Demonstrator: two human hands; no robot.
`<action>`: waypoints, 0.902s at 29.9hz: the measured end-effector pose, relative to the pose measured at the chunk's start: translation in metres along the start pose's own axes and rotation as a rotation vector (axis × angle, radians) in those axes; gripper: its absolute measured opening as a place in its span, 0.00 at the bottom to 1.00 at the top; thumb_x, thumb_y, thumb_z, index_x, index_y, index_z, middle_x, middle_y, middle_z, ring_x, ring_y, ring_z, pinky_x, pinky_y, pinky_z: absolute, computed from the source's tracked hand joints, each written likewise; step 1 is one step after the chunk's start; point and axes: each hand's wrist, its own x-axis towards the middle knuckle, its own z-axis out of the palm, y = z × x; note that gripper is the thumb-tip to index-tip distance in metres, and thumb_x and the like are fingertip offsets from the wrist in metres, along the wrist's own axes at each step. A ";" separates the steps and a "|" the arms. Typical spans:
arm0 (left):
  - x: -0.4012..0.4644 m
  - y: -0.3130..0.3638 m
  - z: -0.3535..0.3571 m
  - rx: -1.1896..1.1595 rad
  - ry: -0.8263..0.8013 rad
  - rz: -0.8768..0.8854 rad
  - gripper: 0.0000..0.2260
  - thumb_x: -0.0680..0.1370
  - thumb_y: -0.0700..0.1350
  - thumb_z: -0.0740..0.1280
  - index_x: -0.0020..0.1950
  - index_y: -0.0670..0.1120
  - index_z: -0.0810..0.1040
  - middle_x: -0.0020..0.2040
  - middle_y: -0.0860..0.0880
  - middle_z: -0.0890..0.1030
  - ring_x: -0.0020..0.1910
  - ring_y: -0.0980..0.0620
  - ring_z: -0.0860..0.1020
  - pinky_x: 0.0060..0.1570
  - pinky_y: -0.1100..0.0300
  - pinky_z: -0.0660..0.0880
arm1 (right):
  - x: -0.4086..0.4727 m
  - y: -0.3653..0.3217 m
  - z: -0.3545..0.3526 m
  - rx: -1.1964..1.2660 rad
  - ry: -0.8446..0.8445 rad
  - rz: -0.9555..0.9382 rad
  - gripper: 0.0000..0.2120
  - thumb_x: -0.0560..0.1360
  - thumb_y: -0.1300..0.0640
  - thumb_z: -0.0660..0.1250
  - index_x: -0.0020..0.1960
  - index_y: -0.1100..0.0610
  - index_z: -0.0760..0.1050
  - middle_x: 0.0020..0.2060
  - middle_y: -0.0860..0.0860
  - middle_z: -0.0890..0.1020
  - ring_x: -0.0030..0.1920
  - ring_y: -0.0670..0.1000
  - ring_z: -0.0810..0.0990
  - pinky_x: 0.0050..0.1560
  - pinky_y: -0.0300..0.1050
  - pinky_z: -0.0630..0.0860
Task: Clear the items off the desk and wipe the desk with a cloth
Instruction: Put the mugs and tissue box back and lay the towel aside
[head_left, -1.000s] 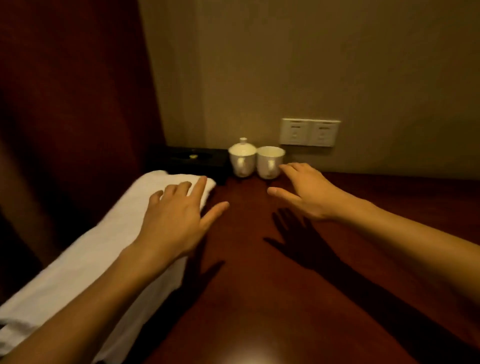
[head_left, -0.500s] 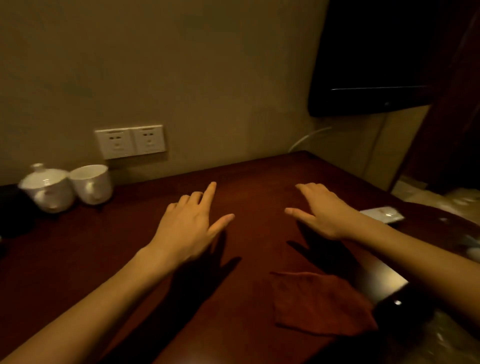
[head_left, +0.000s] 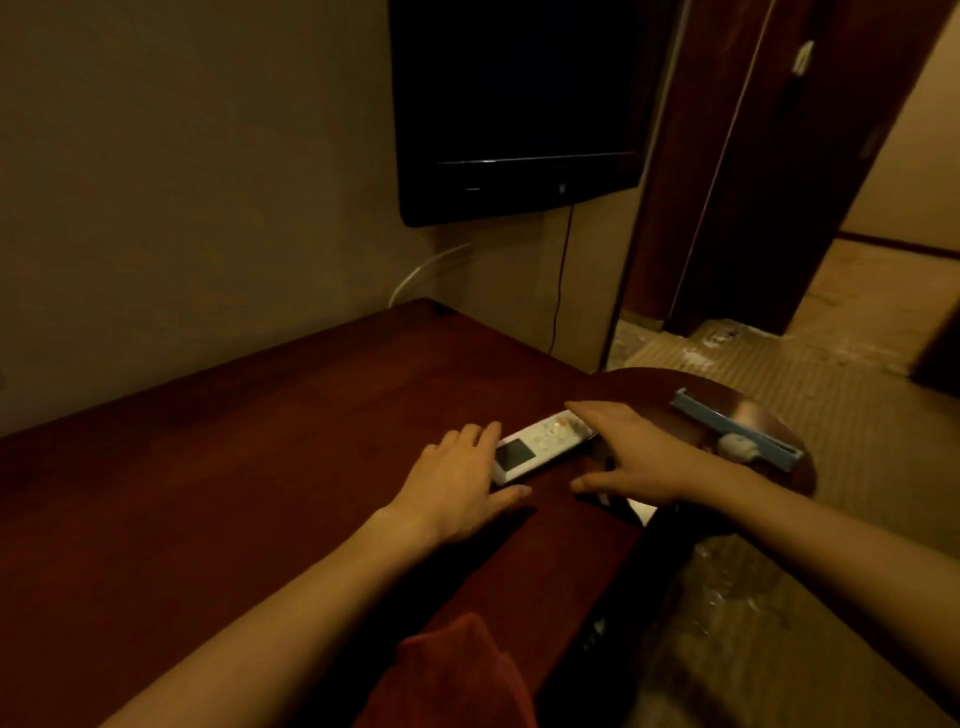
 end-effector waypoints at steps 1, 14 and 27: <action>0.011 0.003 0.006 -0.012 -0.012 -0.001 0.38 0.74 0.66 0.61 0.77 0.47 0.53 0.72 0.45 0.64 0.68 0.45 0.66 0.65 0.49 0.66 | 0.007 0.006 0.001 0.000 -0.005 -0.004 0.47 0.70 0.39 0.71 0.78 0.53 0.50 0.77 0.51 0.58 0.76 0.52 0.55 0.74 0.48 0.55; 0.003 -0.050 0.005 -0.046 0.038 0.027 0.30 0.78 0.51 0.64 0.76 0.50 0.55 0.70 0.48 0.66 0.66 0.47 0.65 0.62 0.51 0.64 | 0.068 -0.032 0.010 -0.078 -0.038 -0.180 0.28 0.63 0.32 0.72 0.53 0.49 0.71 0.47 0.46 0.73 0.45 0.47 0.74 0.45 0.45 0.75; -0.278 -0.192 -0.084 0.066 0.172 -0.535 0.29 0.77 0.48 0.65 0.76 0.50 0.58 0.68 0.49 0.68 0.65 0.47 0.68 0.61 0.51 0.68 | 0.082 -0.365 0.045 -0.018 -0.019 -0.829 0.24 0.67 0.36 0.69 0.57 0.50 0.72 0.49 0.45 0.78 0.46 0.46 0.76 0.42 0.44 0.76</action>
